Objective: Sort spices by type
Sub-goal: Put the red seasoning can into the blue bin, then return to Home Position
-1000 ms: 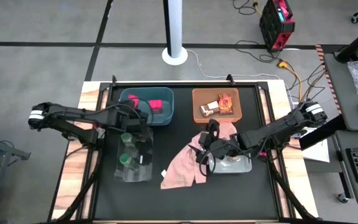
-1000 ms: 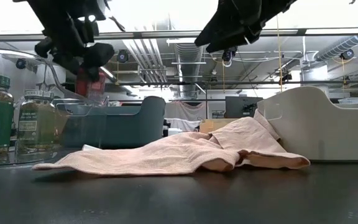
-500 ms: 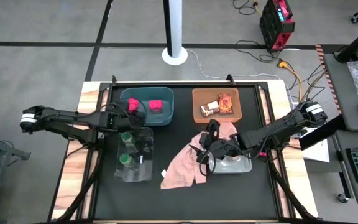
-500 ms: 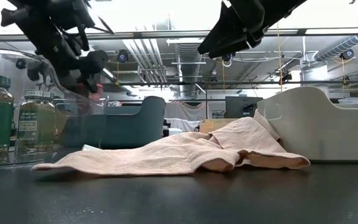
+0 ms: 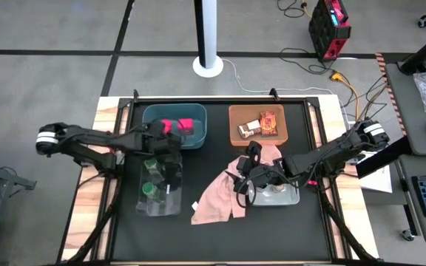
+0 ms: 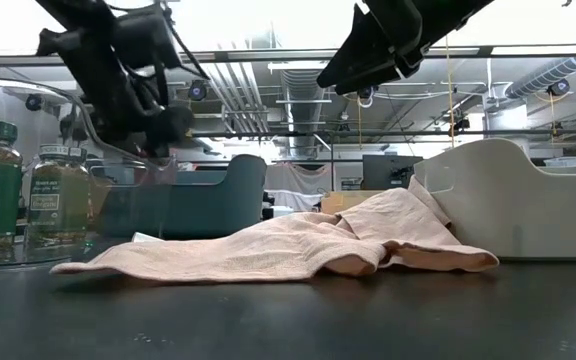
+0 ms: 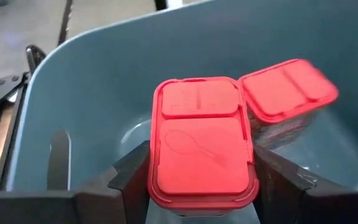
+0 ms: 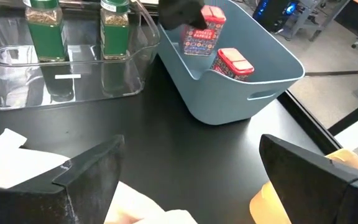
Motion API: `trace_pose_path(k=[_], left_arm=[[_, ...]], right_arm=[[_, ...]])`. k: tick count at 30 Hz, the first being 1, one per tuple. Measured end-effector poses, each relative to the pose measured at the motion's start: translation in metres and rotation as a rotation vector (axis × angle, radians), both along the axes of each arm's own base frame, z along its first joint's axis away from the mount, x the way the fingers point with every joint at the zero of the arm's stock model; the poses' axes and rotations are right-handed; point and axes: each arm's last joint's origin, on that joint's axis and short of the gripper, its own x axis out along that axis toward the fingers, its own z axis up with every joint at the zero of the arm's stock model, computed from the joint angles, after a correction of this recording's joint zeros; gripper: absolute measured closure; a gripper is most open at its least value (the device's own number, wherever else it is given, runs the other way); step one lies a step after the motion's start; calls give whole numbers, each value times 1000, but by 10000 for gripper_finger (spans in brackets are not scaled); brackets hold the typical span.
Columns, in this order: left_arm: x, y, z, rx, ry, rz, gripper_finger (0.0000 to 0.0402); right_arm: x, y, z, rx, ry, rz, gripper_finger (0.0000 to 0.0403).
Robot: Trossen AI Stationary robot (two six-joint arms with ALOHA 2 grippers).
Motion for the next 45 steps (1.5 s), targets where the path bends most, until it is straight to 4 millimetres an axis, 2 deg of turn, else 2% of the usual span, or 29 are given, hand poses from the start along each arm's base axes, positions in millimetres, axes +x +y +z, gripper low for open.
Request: trace_pose_path(k=[9,18,20,25,28,32,38,42,45], left_arm=[[3,3,-15,-20,26,50,205],[2,3,-16,-20,25,55,205],[2,3,-16,-20,26,56,187],[1,3,-16,-7,32,55,110],[1,3,-16,-7,32,55,95],[2,3,-15,-4,53,38,94],[7,4,-6,4,59,9,101],[13,1,11,-2,98,-35,104],[18,-11,30,-5,139,-107,108]], right_arm=[[-1,0,-2,4,5,-3,40],[-1,0,-2,7,4,-4,40],[-1,0,-2,11,1,-7,40],[-1,0,-2,13,1,-7,40],[-1,0,-2,13,1,-7,40],[-1,0,-2,14,1,-7,40],[-1,0,-2,22,-3,-11,40],[-1,0,-2,22,-3,-11,40],[-1,0,-2,19,-2,-8,40]])
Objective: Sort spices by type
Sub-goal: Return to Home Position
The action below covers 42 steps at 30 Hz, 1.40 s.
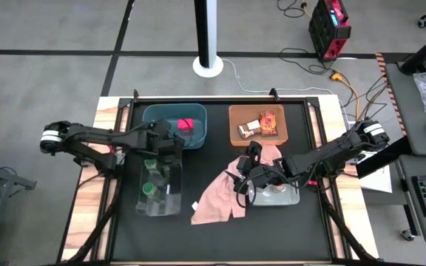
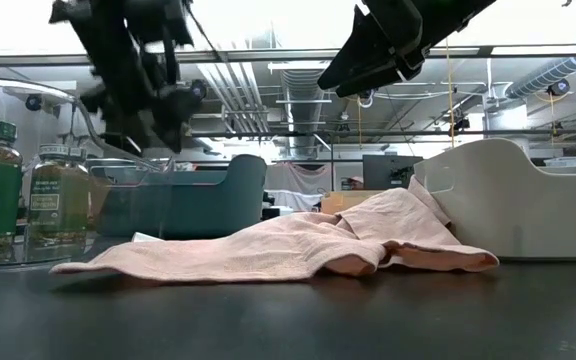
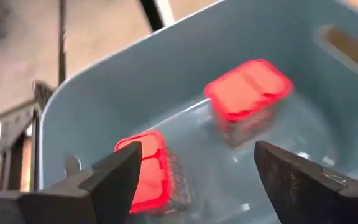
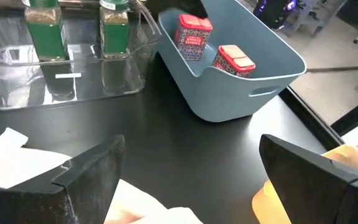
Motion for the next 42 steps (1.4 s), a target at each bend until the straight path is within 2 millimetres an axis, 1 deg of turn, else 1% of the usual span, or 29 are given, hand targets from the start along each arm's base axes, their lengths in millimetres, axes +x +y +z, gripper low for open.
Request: trace_pose_path(k=[2,4,6,8,10,12,14,16,17,18,20,21,23,25,26,28,30,31,32,34,35,36,38,39,42], left_arm=[[3,-15,12,21,21,-82,111],[7,-37,24,68,27,-204,114],[7,-65,33,122,45,-372,116],[7,-95,37,196,56,-557,116],[3,-126,39,291,25,-684,116],[-3,-150,43,354,-18,-759,116],[-11,-169,43,392,-16,-832,116],[-15,-184,44,435,-110,-809,116],[-16,-189,44,478,-157,-763,116],[-17,-192,43,543,-167,-720,116],[-13,-195,36,638,-114,-684,116],[-10,-194,31,664,-73,-683,116],[0,-187,24,679,-13,-664,116],[12,-178,18,648,21,-649,116],[18,-174,14,614,38,-658,116],[35,-167,7,516,63,-717,116],[53,-165,7,393,31,-884,116],[64,-166,9,339,-20,-1028,116],[73,-167,11,314,-74,-1184,117],[81,-166,11,348,-115,-1425,119],[82,-163,10,376,-115,-1485,121],[81,-156,11,399,-103,-1501,124],[76,-136,14,410,-101,-1455,128],[72,-126,15,410,-129,-1446,131],[51,-97,14,408,-245,-1461,137]], right_arm=[[0,2,0,-12,7,21,40],[0,6,1,-28,10,73,40],[1,10,2,-43,-17,146,40],[4,13,4,-71,-72,255,40],[6,16,9,-99,-147,364,40],[7,18,12,-124,-177,451,40],[7,19,10,-139,-159,505,40],[7,19,9,-132,-159,509,40],[7,18,10,-125,-164,502,40],[8,16,10,-125,-166,496,40],[9,13,11,-143,-180,513,40],[10,12,11,-146,-195,556,40],[12,8,15,-130,-259,716,40],[13,1,16,-103,-308,897,40],[14,-4,17,-81,-325,960,40],[16,-18,18,-50,-342,1004,40],[18,-30,18,-29,-342,971,40],[19,-36,17,-19,-339,950,40],[19,-41,16,-13,-334,936,40],[19,-47,15,-18,-331,923,40],[18,-49,14,-24,-329,919,40],[16,-50,13,-32,-325,920,40],[13,-50,11,-43,-320,926,40],[10,-51,9,-50,-316,932,40],[4,-54,7,-81,-357,928,40]])
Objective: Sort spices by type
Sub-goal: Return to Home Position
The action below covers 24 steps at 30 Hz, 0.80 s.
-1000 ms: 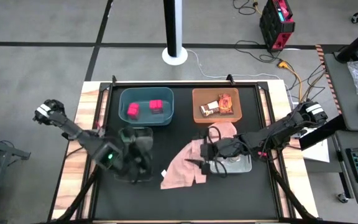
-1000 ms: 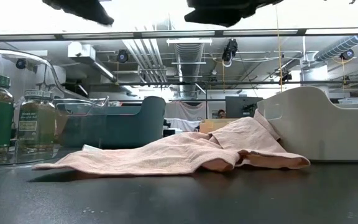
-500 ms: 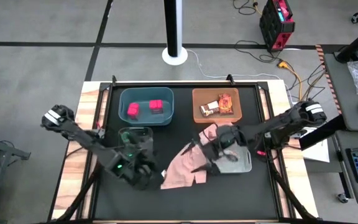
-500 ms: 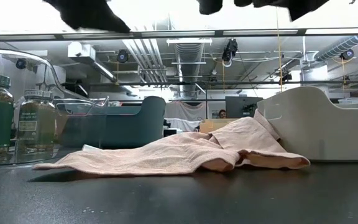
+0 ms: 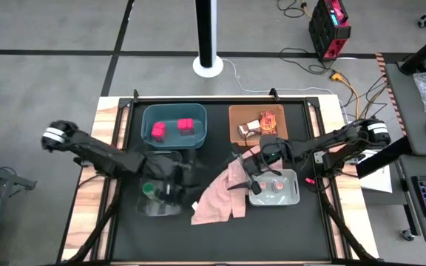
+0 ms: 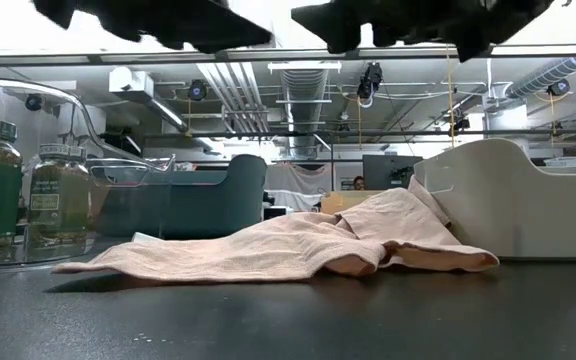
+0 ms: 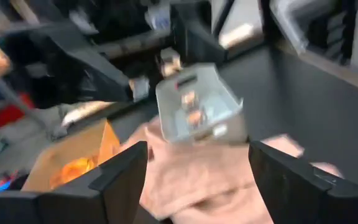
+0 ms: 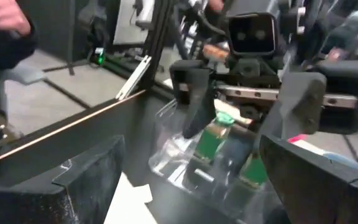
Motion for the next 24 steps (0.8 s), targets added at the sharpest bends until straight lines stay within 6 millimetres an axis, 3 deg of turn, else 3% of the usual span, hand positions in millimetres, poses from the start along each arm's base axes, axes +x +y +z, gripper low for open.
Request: trace_pose_path(k=[4,9,14,16,24], left_arm=[[-32,36,0,-125,-144,115,142],[-67,51,-12,-364,-156,247,142],[-96,53,-16,-282,-145,228,142],[-106,55,-9,-269,-214,211,142],[-154,61,-16,-263,-316,199,142]], right_arm=[[-5,-14,1,31,-57,-49,40],[-14,-28,2,52,-50,-95,40],[-24,-36,13,47,-104,-126,40],[-35,-39,13,44,-102,-141,40],[-86,-42,10,37,-163,-174,40]])
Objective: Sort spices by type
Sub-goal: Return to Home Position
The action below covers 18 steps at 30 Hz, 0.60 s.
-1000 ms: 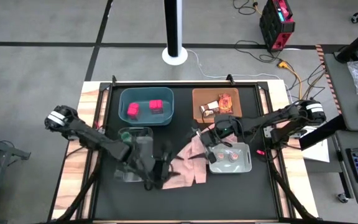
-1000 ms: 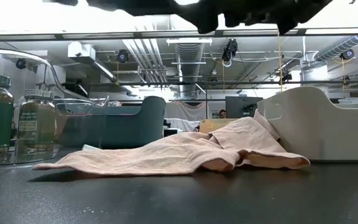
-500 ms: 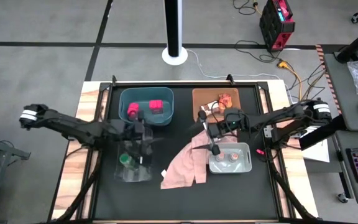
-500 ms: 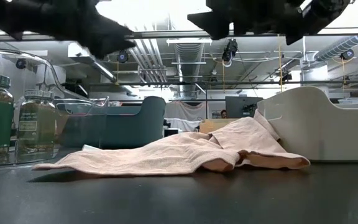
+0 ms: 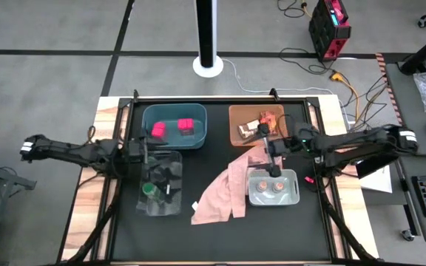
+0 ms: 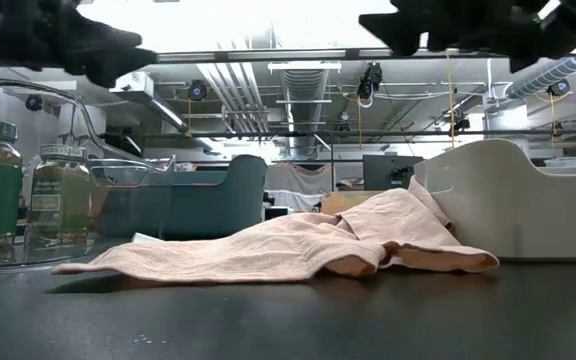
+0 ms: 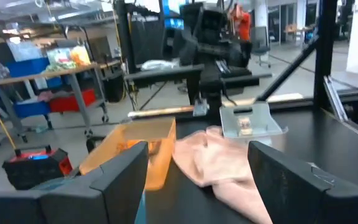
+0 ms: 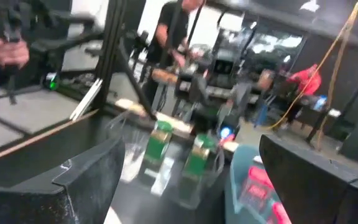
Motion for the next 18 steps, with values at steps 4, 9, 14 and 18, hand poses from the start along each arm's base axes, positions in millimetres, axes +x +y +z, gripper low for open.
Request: trace_pose_path(k=[4,9,14,18], left_arm=[[-21,3,-1,-3,-34,1,142],[-41,5,-5,-8,-84,-18,142],[-40,4,-7,-14,-35,-22,142],[-41,5,-12,-39,-13,-18,142]], right_arm=[[-25,0,-3,2,-42,-19,40],[-49,3,-9,-2,-92,-29,40],[-68,4,-16,4,-136,-55,40],[-81,6,-22,9,-172,-67,40]])
